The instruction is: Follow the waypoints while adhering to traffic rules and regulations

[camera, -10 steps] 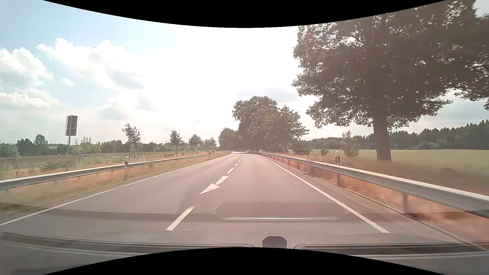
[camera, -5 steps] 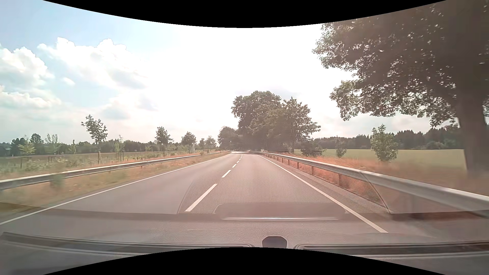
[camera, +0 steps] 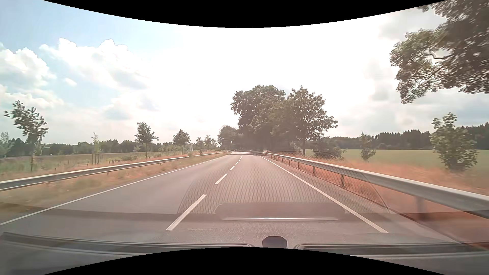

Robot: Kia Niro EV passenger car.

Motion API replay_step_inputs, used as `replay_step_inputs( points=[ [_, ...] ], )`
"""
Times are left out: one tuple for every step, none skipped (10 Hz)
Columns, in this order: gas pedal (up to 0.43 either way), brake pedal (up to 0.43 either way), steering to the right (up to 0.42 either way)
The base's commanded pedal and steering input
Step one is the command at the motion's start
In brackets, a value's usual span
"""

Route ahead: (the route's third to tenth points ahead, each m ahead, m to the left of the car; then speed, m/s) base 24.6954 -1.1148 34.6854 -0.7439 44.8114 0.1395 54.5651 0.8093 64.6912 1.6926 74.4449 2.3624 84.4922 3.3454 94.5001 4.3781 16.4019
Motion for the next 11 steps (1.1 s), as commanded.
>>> replay_step_inputs(
  points=[
    [0.150,0.000,-0.004],
    [0.150,0.000,-0.004],
    [0.150,0.000,-0.004],
    [0.150,0.000,-0.004],
    [0.150,0.000,-0.004],
    [0.150,0.000,-0.004],
    [0.150,0.000,-0.005],
    [0.150,0.000,-0.004],
    [0.150,0.000,-0.004],
    [0.150,0.000,-0.004],
    [0.150,0.000,-0.004]
  ],
)
